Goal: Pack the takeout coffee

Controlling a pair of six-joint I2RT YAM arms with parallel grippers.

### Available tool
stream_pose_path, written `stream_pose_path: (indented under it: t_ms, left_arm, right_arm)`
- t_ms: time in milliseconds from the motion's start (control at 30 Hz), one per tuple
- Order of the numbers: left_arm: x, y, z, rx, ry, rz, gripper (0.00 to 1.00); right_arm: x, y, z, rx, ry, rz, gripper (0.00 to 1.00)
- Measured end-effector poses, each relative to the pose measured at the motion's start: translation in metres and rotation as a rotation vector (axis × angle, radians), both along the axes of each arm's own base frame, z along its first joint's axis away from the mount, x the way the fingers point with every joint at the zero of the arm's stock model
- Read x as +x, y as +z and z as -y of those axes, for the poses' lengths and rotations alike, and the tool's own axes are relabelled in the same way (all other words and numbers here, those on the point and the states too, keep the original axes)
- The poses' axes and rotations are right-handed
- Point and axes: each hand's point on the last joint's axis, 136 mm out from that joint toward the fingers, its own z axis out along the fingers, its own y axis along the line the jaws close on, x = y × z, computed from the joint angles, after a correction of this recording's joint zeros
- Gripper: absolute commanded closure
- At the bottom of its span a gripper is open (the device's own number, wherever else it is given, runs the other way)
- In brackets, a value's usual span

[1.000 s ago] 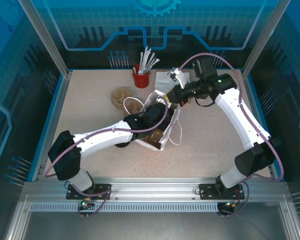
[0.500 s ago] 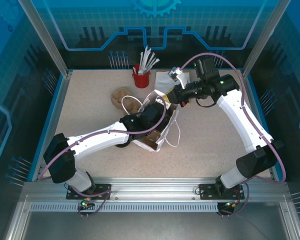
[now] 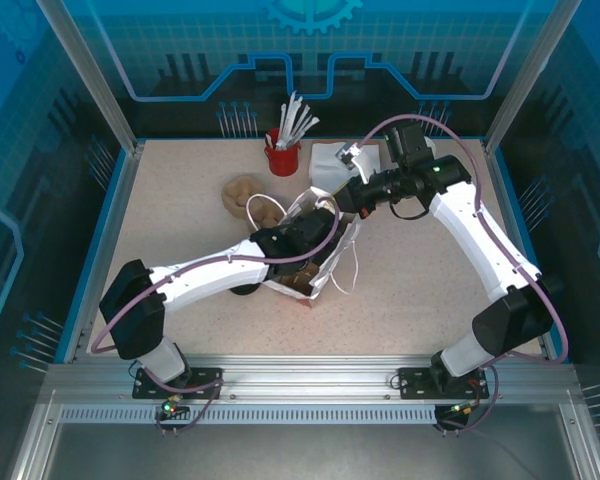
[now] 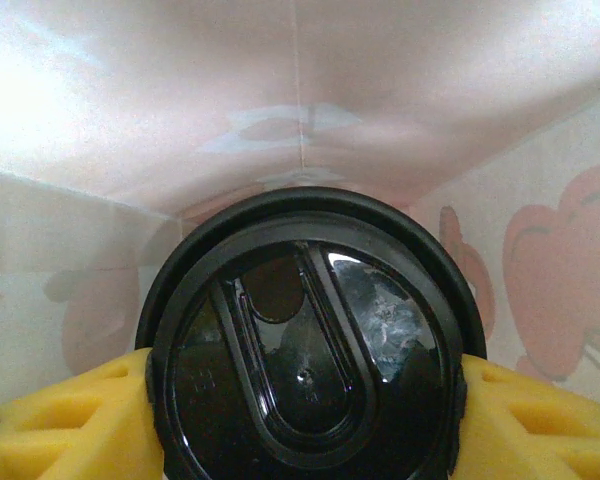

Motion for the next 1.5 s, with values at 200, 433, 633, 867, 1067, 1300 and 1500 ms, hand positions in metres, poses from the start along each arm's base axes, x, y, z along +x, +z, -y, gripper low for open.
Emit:
stream_pose_path:
  t_ms: [200,433,633,867,1067,1300,1500]
  left_arm:
    - [-0.003,-0.012,-0.001,0.008,0.021,-0.073,0.39]
    - [-0.005,-0.019,0.000,0.014,0.039,-0.140,0.39]
    - [0.001,-0.018,0.008,-0.023,0.061,-0.176,0.39]
    - [0.016,-0.028,0.007,-0.040,0.104,-0.225,0.39]
    - [0.026,-0.023,0.013,-0.068,0.118,-0.236,0.38]
    - [0.046,-0.012,0.017,-0.110,0.145,-0.221,0.38]
    - [0.050,-0.029,0.018,-0.095,0.172,-0.260,0.38]
  right_arm:
    - [0.005,-0.012,0.001,0.000,-0.016,-0.004,1.00]
    - [0.011,-0.019,0.004,0.006,-0.031,-0.003,0.90]
    - [0.018,-0.019,0.010,0.013,-0.059,-0.015,0.76]
    - [0.029,-0.023,0.006,0.011,-0.075,-0.076,0.63]
    - [0.042,-0.016,0.019,0.013,-0.153,-0.120,0.54]
    - [0.059,0.002,0.043,0.018,-0.298,-0.150,0.40]
    - [0.055,0.022,0.055,0.051,-0.412,-0.190,0.40]
